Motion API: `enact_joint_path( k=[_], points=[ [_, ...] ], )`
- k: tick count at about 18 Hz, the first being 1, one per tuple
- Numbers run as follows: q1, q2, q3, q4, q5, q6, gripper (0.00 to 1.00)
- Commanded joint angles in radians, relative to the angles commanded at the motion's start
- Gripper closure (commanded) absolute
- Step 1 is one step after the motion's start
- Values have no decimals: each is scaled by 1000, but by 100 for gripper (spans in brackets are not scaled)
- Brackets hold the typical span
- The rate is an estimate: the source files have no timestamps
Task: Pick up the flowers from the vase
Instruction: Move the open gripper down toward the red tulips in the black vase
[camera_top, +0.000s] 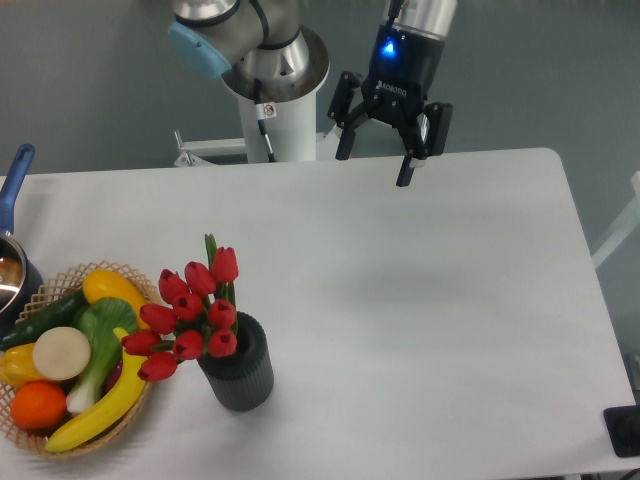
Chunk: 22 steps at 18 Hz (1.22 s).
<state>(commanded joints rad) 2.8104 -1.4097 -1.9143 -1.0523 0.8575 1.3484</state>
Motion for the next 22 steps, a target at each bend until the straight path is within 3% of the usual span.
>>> enact_joint_path(
  k=[5, 8, 12, 17, 22],
  points=[
    [-3, -6, -51, 67, -138, -49, 0],
    [-6, -9, -78, 124, -129, -48, 0],
    [-89, -63, -75, 129, -127, -48, 0],
    [-137, -115, -69, 172, -112, -45, 0],
    [-187, -169, -40, 178, -77, -46, 0]
  ],
)
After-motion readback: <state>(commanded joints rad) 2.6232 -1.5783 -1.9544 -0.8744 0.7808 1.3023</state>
